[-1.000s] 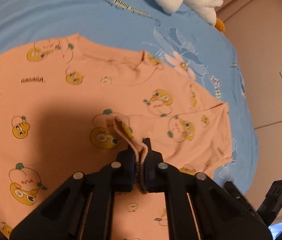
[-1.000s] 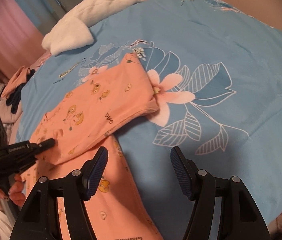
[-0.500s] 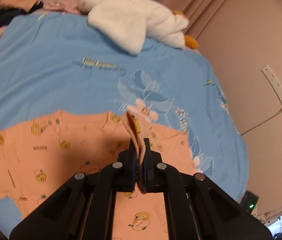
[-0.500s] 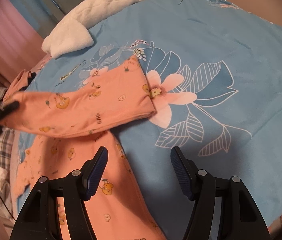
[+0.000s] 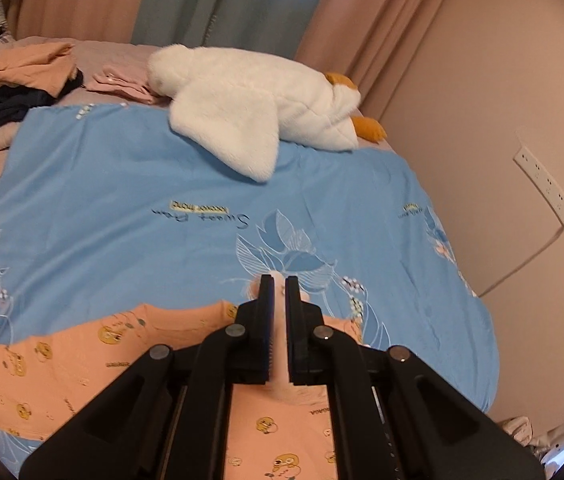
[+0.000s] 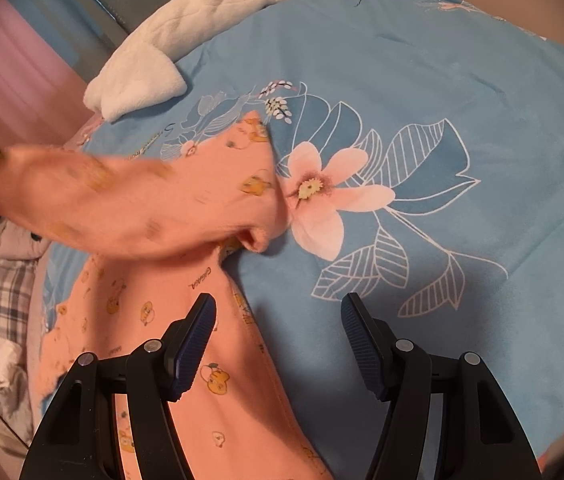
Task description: Fold small clothes
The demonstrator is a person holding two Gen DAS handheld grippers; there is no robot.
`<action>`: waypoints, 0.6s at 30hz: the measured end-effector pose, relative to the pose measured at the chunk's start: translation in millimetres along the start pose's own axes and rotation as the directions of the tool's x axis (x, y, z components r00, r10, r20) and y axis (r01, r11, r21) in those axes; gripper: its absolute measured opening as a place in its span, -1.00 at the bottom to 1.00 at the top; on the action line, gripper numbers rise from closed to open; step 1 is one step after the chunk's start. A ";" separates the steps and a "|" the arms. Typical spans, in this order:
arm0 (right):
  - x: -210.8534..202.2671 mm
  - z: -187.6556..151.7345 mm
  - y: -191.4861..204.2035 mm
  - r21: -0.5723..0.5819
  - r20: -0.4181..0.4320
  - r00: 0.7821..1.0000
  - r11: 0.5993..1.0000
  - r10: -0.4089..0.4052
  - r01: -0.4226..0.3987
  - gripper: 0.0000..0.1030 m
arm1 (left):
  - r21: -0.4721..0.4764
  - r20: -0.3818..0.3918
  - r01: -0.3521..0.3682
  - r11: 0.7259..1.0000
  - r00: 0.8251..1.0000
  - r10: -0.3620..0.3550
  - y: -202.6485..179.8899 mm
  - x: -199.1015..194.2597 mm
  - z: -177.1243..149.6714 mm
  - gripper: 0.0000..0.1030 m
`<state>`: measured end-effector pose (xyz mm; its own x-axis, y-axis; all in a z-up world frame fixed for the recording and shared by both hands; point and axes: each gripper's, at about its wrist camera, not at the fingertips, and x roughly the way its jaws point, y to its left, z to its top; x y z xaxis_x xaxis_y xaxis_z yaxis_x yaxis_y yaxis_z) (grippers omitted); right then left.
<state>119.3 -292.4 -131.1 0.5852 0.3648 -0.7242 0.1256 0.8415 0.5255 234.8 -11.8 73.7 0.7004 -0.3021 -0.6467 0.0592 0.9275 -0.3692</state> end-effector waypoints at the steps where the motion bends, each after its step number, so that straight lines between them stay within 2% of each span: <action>1: 0.8 0.2 0.9 -0.001 -0.001 1.000 1.000 0.001 -0.001 0.26 | -0.004 0.007 -0.009 1.000 1.000 0.009 3.6 -3.4 2.0 -0.92; 4: 3.4 0.9 3.6 0.000 -0.004 1.000 1.000 0.006 -0.006 0.25 | -0.007 0.006 -0.024 1.000 1.000 0.025 13.0 -5.8 2.0 -0.93; 8: 1.3 -2.2 6.5 -0.005 -0.007 1.000 1.000 0.017 -0.017 0.25 | -0.033 -0.074 -0.044 0.998 0.996 0.042 30.6 15.8 -13.0 -0.91; 10: 0.1 -3.7 6.9 -0.013 -0.006 1.000 1.000 0.012 -0.012 0.26 | -0.052 -0.141 -0.062 0.997 0.988 0.054 44.5 34.7 -25.4 -0.71; 12: -0.7 -4.6 6.8 -0.016 -0.005 1.000 1.000 0.003 -0.003 0.26 | -0.071 -0.197 -0.092 0.993 0.978 0.076 60.0 54.7 -40.7 -0.17; 14: -0.8 -5.4 5.6 -0.017 -0.007 1.000 1.000 -0.001 0.001 0.26 | -0.085 -0.229 -0.125 0.989 0.968 0.103 74.0 70.2 -52.7 0.02; 16: -0.2 -6.0 4.1 -0.017 -0.010 1.000 1.000 -0.003 0.002 0.25 | -0.105 -0.267 -0.158 0.982 0.955 0.125 88.9 85.7 -65.1 0.06; 18: 0.5 -6.7 2.4 -0.018 -0.012 1.000 1.000 -0.006 0.006 0.25 | -0.150 -0.322 -0.170 0.974 0.940 0.115 103.5 102.6 -77.0 0.06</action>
<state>114.5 -287.6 -133.1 0.5745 0.3646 -0.7329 0.1147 0.8507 0.5130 258.0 36.2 -82.2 0.4362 -0.2485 -0.8648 -0.1681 0.9217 -0.3496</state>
